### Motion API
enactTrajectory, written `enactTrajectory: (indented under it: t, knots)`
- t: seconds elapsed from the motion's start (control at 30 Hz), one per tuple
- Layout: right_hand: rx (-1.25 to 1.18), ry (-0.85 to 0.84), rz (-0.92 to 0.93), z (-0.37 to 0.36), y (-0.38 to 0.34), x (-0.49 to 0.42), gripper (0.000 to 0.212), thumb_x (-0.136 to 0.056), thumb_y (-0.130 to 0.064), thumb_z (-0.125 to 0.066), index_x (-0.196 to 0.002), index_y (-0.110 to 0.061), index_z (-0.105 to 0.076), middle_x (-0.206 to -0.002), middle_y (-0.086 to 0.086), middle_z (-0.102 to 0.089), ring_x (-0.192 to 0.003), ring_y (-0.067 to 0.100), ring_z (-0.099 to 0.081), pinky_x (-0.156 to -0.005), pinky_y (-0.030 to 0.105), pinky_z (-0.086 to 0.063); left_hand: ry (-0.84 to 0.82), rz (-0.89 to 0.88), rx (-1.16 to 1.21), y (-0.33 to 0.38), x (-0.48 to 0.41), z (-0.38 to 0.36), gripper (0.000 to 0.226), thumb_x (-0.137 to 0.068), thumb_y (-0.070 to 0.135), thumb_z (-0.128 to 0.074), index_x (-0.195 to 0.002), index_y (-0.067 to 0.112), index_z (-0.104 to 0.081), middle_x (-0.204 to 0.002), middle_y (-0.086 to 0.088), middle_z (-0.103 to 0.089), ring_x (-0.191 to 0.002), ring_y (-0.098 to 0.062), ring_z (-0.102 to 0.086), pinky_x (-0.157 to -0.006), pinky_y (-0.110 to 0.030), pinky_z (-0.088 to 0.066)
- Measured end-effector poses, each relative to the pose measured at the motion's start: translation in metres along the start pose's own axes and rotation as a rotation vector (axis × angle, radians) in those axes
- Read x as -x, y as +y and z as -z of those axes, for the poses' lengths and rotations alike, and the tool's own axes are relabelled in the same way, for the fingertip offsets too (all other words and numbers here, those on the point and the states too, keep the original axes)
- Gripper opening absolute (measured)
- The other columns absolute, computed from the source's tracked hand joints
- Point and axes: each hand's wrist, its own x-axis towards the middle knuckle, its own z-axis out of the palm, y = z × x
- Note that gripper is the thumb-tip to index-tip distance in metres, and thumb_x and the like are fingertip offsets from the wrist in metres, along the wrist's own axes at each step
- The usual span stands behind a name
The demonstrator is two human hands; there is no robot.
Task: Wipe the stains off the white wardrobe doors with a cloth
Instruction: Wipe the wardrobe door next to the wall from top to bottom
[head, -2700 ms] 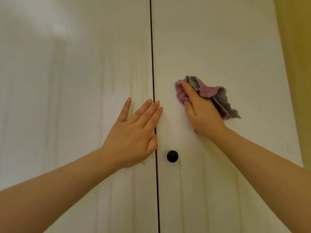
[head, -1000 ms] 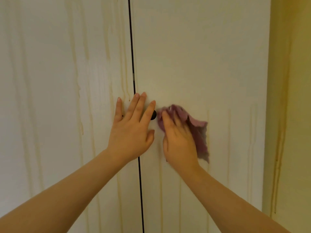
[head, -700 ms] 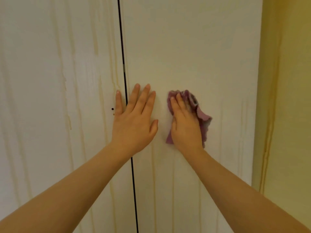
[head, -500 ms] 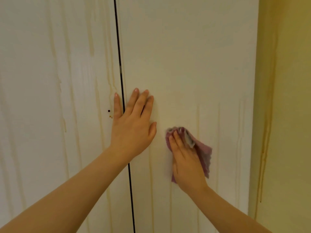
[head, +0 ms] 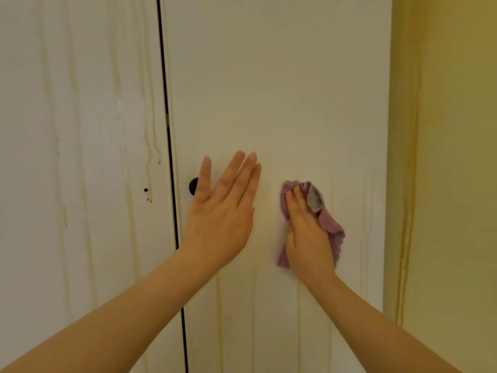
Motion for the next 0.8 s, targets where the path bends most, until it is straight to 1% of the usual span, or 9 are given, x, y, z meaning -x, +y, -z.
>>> enactTrajectory:
  t: [0.07,0.17,0.27,0.4,0.47,0.53,0.6,0.7,0.8]
  knots:
    - [-0.022,0.024,-0.062,0.002,0.003,-0.027,0.057,-0.084,-0.01,-0.023,-0.14,0.0,-0.031,-0.144,0.004,-0.029,-0.136,0.023,-0.028,-0.112,0.017,-0.008,-0.039,-0.047,0.071,0.017,-0.008,-0.002,0.058,-0.091,0.029,-0.033,-0.14,-0.001,-0.04,-0.148,-0.015,-0.037,-0.14,-0.028,-0.029,-0.115,-0.052,0.0]
    - [0.0,-0.028,-0.106,-0.005,0.008,-0.005,0.058,-0.085,-0.011,-0.025,-0.142,-0.003,-0.023,-0.146,0.0,-0.02,-0.139,0.015,-0.017,-0.113,0.025,-0.01,-0.092,-0.067,0.159,0.028,-0.015,-0.01,0.061,-0.088,0.034,-0.031,-0.135,-0.002,-0.047,-0.143,-0.017,-0.044,-0.135,-0.031,-0.039,-0.113,-0.05,-0.008]
    - [0.049,-0.098,-0.054,-0.007,0.014,0.041,0.059,-0.081,-0.011,-0.026,-0.138,0.0,-0.035,-0.144,0.004,-0.028,-0.135,0.014,-0.02,-0.112,0.015,-0.003,-0.125,-0.092,0.192,0.031,-0.013,-0.019,0.064,-0.086,0.036,-0.032,-0.135,-0.003,-0.046,-0.144,-0.017,-0.042,-0.134,-0.031,-0.039,-0.112,-0.051,-0.011]
    - [-0.021,-0.025,-0.049,0.015,0.02,-0.006,0.056,-0.082,-0.012,-0.025,-0.133,0.004,-0.044,-0.14,0.011,-0.038,-0.136,0.016,-0.023,-0.11,0.01,0.0,-0.162,-0.093,0.198,0.034,-0.013,-0.02,0.07,-0.084,0.041,-0.032,-0.137,-0.004,-0.041,-0.145,-0.018,-0.04,-0.135,-0.031,-0.037,-0.114,-0.051,-0.008]
    - [0.007,-0.02,-0.055,0.018,0.027,-0.025,0.055,-0.085,-0.01,-0.026,-0.138,0.0,-0.037,-0.146,0.01,-0.032,-0.137,0.018,-0.021,-0.11,0.011,0.002,-0.17,-0.11,0.19,0.033,-0.013,-0.02,0.072,-0.083,0.043,-0.032,-0.138,-0.003,-0.04,-0.146,-0.018,-0.039,-0.136,-0.03,-0.034,-0.114,-0.051,-0.008]
    - [-0.036,-0.104,-0.125,0.014,0.026,-0.012,0.058,-0.088,-0.007,-0.024,-0.144,-0.012,-0.016,-0.149,-0.006,-0.01,-0.14,0.009,-0.008,-0.109,0.011,0.005,-0.184,-0.123,0.191,0.031,-0.012,-0.02,0.073,-0.083,0.043,-0.031,-0.138,-0.003,-0.04,-0.147,-0.018,-0.038,-0.137,-0.03,-0.031,-0.114,-0.051,-0.009]
    - [-0.075,-0.149,-0.17,0.006,0.021,0.022,0.059,-0.086,-0.012,-0.021,-0.142,-0.017,-0.005,-0.147,-0.012,-0.002,-0.139,0.002,0.002,-0.112,0.016,0.002,-0.203,-0.124,0.197,0.031,-0.01,-0.02,0.073,-0.082,0.044,-0.031,-0.139,-0.003,-0.04,-0.147,-0.018,-0.037,-0.137,-0.03,-0.03,-0.114,-0.051,-0.008]
    - [-0.073,-0.132,-0.129,0.004,0.022,0.041,0.058,-0.084,-0.017,-0.019,-0.142,-0.013,-0.017,-0.147,-0.007,-0.017,-0.138,0.006,-0.014,-0.11,0.009,-0.001,-0.209,-0.133,0.196,0.032,-0.009,-0.021,0.072,-0.083,0.044,-0.032,-0.14,0.0,-0.039,-0.149,-0.016,-0.035,-0.139,-0.029,-0.024,-0.115,-0.051,-0.006]
    - [-0.119,-0.089,-0.197,0.017,0.038,-0.003,0.057,-0.089,-0.001,-0.029,-0.144,-0.012,-0.024,-0.148,-0.009,-0.018,-0.135,0.001,-0.011,-0.106,0.004,0.005,-0.197,-0.159,0.212,0.04,-0.019,-0.019,0.071,-0.085,0.045,-0.031,-0.141,0.002,-0.037,-0.149,-0.014,-0.036,-0.139,-0.029,-0.024,-0.114,-0.053,-0.005]
